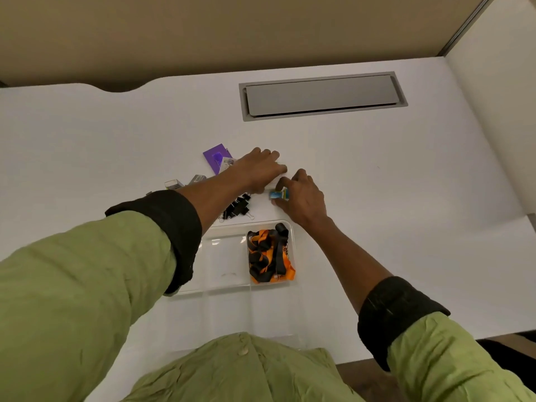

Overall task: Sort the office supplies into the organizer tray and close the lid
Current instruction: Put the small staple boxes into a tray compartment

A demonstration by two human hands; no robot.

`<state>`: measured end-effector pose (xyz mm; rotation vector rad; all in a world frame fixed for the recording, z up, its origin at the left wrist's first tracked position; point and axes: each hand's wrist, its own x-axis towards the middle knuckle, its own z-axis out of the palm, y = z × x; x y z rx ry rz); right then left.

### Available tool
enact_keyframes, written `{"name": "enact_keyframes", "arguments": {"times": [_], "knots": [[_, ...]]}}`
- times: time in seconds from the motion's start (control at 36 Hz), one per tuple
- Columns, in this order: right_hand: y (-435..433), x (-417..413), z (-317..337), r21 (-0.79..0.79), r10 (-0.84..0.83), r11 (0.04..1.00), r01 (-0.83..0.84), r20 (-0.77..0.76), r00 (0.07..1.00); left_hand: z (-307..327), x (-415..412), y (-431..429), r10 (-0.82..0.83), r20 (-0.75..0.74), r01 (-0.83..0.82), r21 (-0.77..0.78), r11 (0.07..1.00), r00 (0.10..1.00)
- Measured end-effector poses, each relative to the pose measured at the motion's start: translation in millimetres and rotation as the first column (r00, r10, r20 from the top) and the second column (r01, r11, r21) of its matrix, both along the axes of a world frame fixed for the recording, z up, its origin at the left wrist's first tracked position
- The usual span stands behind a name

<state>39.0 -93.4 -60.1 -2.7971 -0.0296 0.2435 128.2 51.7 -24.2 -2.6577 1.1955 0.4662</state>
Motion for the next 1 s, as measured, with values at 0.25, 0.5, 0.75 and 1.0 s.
{"name": "enact_keyframes", "arguments": {"times": [0.25,0.5,0.75,1.0], "knots": [[-31,-15,0,0.056,-0.135,0.989,0.136,-0.028,0.990,3,-6,-2,-0.017,0.048,0.022,-0.098,0.995,0.999],[-39,-47,27,0.203,-0.290,0.939,0.276,0.040,0.956,-5,-9,7,0.055,0.009,-0.050,-0.284,0.957,0.998],[-18,-123,75,0.443,-0.343,0.840,0.313,-0.011,0.939,8,-31,17,0.239,-0.088,-0.242,-0.616,0.749,0.967],[-2,-189,78,0.466,-0.310,0.816,0.342,-0.147,0.939,55,-87,37,0.312,-0.292,-0.401,-0.833,0.380,0.904]]}}
